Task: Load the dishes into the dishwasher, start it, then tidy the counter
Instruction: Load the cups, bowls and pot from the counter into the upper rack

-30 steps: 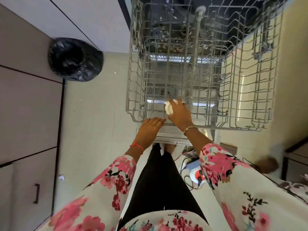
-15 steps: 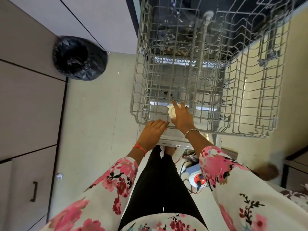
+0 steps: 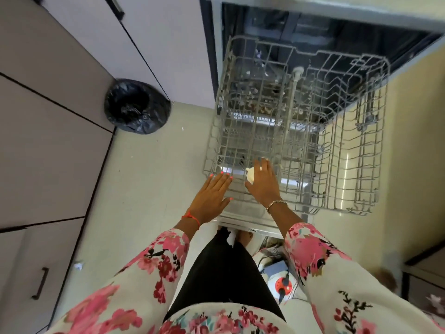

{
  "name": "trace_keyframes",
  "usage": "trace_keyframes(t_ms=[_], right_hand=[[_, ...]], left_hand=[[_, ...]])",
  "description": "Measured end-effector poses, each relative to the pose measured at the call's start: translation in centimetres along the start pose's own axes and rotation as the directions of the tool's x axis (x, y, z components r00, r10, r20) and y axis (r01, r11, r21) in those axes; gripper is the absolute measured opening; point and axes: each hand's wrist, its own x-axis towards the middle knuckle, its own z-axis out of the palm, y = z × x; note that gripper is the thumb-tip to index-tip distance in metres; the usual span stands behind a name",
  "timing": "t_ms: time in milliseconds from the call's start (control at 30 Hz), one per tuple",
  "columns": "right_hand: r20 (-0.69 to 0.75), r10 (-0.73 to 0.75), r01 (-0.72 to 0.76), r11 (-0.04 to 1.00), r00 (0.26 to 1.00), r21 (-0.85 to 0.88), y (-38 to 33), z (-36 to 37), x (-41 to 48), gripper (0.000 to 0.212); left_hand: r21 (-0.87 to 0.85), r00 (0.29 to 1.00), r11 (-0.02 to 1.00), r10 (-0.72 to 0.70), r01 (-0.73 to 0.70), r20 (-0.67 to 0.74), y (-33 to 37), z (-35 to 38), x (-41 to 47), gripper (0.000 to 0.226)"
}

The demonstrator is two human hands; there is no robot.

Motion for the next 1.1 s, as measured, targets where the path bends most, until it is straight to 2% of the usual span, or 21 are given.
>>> trace_keyframes(t_ms=[133,267,333,433,567,767,933,1100], right_hand=[[0.007,-0.157,0.157,0.985,0.988,-0.071,-4.3,-3.8,-1.3,0.072],[-0.065,-0.296,0.286,0.95,0.953,-0.125,-10.4,-7.7,-0.5,0.069],[-0.126,-0.336,0.321,0.939,0.933,-0.127,-14.1,-9.0,0.9,0.069],[-0.196,-0.361,0.342,0.931,0.912,-0.128,-19.4,-10.2,3.4,0.07],[-0.239,-0.341,0.317,0.939,0.909,-0.132,-26.7,-10.5,7.2,0.07],[-0.243,-0.352,0.327,0.935,0.904,-0.138,-37.4,-10.3,11.7,0.069],[-0.225,-0.429,0.396,0.9,0.875,-0.181,-45.8,-10.9,16.9,0.072],[-0.204,-0.519,0.488,0.853,0.83,-0.185,-54.3,-12.2,23.5,0.071]], left_hand=[[0.077,0.992,0.995,-0.062,0.07,-0.108,-2.6,-5.2,-2.5,0.062],[0.109,0.972,0.979,-0.151,0.173,-0.178,-7.1,-10.4,-3.8,0.068],[0.073,0.96,0.978,-0.177,0.196,-0.216,-10.2,-13.0,-3.9,0.072],[-0.02,0.943,0.979,-0.202,0.204,-0.263,-15.3,-16.4,-3.7,0.08],[0.015,0.914,0.968,-0.231,0.25,-0.332,-23.9,-20.7,-4.5,0.089],[-0.023,0.856,0.943,-0.311,0.331,-0.414,-36.6,-26.5,-8.5,0.093],[-0.106,0.763,0.894,-0.428,0.435,-0.483,-46.2,-30.3,-9.7,0.102],[-0.164,0.707,0.851,-0.509,0.499,-0.49,-55.1,-33.8,-8.5,0.099]])
